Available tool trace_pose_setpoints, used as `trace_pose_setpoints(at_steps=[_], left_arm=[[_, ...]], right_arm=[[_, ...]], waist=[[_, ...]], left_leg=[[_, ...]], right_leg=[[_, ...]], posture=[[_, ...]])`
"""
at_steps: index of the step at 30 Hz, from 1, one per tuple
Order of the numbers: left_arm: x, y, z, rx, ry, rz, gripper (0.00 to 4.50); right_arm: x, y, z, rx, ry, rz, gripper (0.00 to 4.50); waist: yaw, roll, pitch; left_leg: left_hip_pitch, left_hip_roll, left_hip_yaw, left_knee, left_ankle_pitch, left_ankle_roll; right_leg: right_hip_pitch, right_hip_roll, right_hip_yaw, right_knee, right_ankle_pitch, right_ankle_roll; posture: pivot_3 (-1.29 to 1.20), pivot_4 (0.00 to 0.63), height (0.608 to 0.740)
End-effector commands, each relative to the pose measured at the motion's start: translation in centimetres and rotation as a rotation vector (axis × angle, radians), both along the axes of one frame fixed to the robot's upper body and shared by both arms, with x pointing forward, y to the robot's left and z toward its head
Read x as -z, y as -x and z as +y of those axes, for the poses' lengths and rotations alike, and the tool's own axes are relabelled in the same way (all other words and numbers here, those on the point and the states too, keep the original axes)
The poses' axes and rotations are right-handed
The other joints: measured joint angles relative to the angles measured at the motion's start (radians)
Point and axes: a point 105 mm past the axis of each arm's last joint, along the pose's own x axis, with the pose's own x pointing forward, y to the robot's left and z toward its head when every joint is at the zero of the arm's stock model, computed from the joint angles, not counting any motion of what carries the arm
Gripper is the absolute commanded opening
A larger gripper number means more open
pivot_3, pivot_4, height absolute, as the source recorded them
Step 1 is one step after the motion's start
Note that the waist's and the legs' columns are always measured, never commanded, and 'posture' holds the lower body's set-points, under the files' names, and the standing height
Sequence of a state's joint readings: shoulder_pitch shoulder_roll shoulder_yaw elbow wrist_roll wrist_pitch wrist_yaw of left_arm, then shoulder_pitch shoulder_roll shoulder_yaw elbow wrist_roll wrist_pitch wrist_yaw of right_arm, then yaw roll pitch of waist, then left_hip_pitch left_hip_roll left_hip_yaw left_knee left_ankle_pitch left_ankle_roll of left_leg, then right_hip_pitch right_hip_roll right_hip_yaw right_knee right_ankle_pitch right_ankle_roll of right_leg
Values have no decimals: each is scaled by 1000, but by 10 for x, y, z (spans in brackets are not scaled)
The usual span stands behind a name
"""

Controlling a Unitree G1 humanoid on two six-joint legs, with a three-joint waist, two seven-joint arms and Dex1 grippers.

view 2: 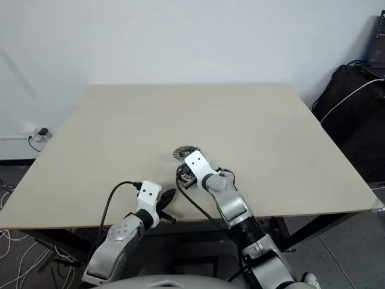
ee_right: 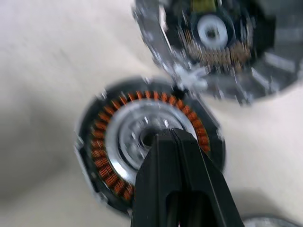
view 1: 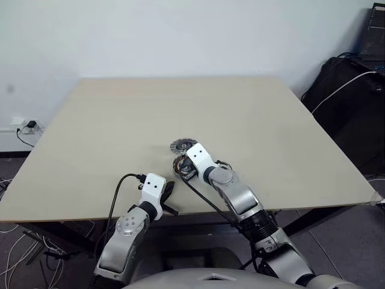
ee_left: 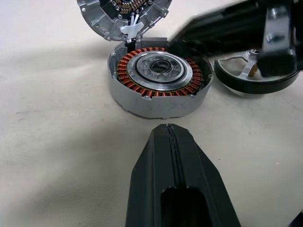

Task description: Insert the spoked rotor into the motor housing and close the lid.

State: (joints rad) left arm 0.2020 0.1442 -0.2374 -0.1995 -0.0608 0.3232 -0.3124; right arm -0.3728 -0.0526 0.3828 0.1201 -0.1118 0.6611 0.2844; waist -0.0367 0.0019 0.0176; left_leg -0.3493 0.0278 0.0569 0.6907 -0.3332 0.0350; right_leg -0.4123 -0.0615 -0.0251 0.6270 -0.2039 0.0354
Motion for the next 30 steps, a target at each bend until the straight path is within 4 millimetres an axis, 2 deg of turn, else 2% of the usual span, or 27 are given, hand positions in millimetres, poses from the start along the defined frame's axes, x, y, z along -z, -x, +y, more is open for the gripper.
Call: trace_pose_setpoints(at_steps=[1, 5, 12, 14, 19, 26, 28, 30], left_arm=[[-8, -2, -1, 6, 8, -30, 0], [-8, -2, 1, -2, 6, -29, 0], [-8, -2, 3, -14, 7, -31, 0], [-8, -2, 3, -16, 6, -30, 0], [-8, -2, 1, -8, 9, -28, 0], [-8, -3, 0, 0, 9, -28, 0], [-8, -3, 0, -2, 10, -28, 0], [-8, -2, 1, -4, 10, -27, 0]], right_arm=[[-21, -12, 11, -22, -30, -82, 16], [-17, -15, 10, -17, -25, -70, 16], [23, -6, -14, 17, 57, 41, 16], [26, -4, -19, 23, 69, 49, 16], [13, -7, -14, 16, 31, 13, 16], [-33, -18, 9, -14, -124, -137, 16], [-35, -19, 10, -9, -141, -146, 16], [-25, -19, 7, -6, -121, -118, 16]], waist=[[0, 0, 0], [1, 0, 0], [0, 0, 0], [1, 0, 0], [1, 1, -1], [0, 1, 0], [0, 1, 0], [0, 1, 0]], left_leg=[[0, 0, 0, 0, 0, 0], [0, 0, 0, 0, 0, 0], [0, 0, 0, 0, 0, 0], [0, 0, 0, 0, 0, 0], [1, 0, 0, 0, 0, 0], [0, 0, 0, -1, 0, 0], [0, 0, 0, -1, 0, 0], [0, 0, 0, -1, 0, 0]], right_leg=[[0, 0, 0, 0, 0, 0], [0, 0, 0, 0, 0, 0], [0, 0, 0, 0, 0, 0], [1, 0, 0, 0, 0, 0], [2, 0, 0, 0, 0, 0], [0, 0, 0, 0, 0, 0], [0, 0, 0, 0, 0, 0], [0, 0, 0, 0, 0, 0]], posture=[[0, 0, 740], [0, 0, 740], [0, 0, 740], [0, 0, 740], [0, 0, 740], [0, 0, 740], [0, 0, 740], [0, 0, 740]])
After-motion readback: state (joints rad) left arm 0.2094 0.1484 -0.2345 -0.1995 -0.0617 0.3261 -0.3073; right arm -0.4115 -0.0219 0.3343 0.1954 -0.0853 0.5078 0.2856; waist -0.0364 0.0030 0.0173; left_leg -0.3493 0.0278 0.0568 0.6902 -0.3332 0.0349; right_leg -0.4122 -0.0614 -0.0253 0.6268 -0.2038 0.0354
